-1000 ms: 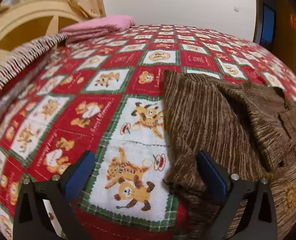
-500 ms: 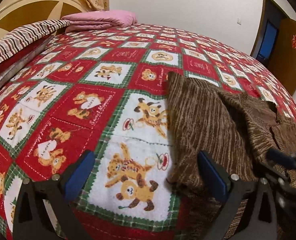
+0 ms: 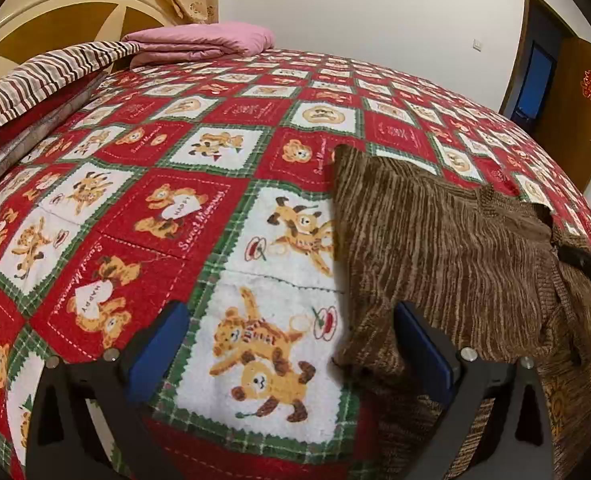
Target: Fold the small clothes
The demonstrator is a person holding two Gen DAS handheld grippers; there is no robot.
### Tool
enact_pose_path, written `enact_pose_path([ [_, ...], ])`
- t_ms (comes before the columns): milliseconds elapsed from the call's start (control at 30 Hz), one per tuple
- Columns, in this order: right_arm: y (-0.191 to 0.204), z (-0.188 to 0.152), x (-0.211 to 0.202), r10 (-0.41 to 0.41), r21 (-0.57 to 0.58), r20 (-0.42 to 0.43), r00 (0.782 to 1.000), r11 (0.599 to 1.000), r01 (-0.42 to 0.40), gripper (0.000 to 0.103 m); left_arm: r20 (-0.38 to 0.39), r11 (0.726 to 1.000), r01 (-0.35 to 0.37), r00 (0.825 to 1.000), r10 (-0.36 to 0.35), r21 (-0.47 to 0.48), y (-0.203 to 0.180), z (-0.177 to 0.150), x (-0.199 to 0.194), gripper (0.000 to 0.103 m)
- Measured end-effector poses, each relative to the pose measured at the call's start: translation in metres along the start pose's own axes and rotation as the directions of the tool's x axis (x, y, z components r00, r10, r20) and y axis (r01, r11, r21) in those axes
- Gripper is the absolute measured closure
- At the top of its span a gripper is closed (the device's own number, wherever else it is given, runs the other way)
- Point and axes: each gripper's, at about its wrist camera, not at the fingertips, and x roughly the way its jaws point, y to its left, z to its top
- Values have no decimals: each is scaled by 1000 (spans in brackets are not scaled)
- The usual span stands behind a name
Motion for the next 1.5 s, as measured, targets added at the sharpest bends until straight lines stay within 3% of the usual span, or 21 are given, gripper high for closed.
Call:
enact_pose_path([
  [67, -5, -10, -9, 88, 28, 5, 996, 996, -89, 49, 2, 1000, 0, 1000, 0, 1, 1, 0, -1, 0],
  [100, -6, -16, -14, 153, 53, 3, 988, 987, -153, 46, 3, 1000, 2, 1000, -2, -2, 1, 0, -1, 0],
  [200, 0, -31, -20, 270, 88, -24, 963, 960, -267, 46, 9, 1000, 18, 1000, -18, -16, 4, 0, -2, 0],
  [300, 16, -41, -16, 316, 67, -76, 946, 948, -311, 46, 18, 999, 40, 999, -40, -34, 7, 0, -4, 0],
  [367, 27, -45, -11, 290, 36, -101, 952, 957, -287, 48, 31, 996, 70, 997, -68, -59, 12, 0, -6, 0],
  [400, 30, -46, -9, 280, 25, -104, 954, 960, -279, 71, 36, 994, 80, 996, -78, -70, 14, 0, -7, 0],
  [433, 35, -47, -8, 277, 3, -107, 955, 960, -279, 85, 40, 993, 89, 995, -86, -79, 16, 0, -7, 0],
  [500, 42, -47, -15, 252, -38, -86, 964, 966, -256, 96, 49, 991, 100, 994, -96, -88, 17, 0, -9, 0],
  [767, 32, -35, -56, 149, -158, 9, 989, 977, -146, 97, 49, 992, 106, 993, -103, -68, 13, 0, -8, 0],
  [1033, 9, -58, -32, 24, -169, -68, 997, 985, -35, 96, 12, 999, 33, 999, -33, 9, -2, -1, -3, 0],
  [1100, -6, -59, -30, 51, -108, -65, 997, 992, -58, 96, 12, 999, 31, 999, -31, 11, -2, -2, -3, 0],
  [1133, -14, -57, -30, 81, -60, -64, 995, 995, -85, 95, 13, 999, 32, 999, -32, 10, -2, -2, -3, 0],
  [1167, -23, -55, -31, 96, -13, -62, 993, 995, -97, 86, 13, 999, 32, 999, -32, 11, -2, -2, -3, 0],
  [1200, -29, -53, -31, 107, 24, -57, 993, 994, -106, 64, 14, 999, 31, 999, -31, 12, -2, -2, -3, 0],
  [1267, -40, -45, -32, 182, 107, -24, 983, 978, -179, 46, 18, 999, 32, 999, -32, 12, -3, -2, -4, 0],
  [1333, -41, -36, -27, 269, 166, -1, 963, 950, -265, 46, 24, 999, 41, 999, -41, -1, 0, -3, -5, 0],
  [1500, -29, -14, 8, 337, 236, -34, 941, 917, -320, 48, 21, 999, 33, 999, -34, 5, -2, -3, -4, 0],
])
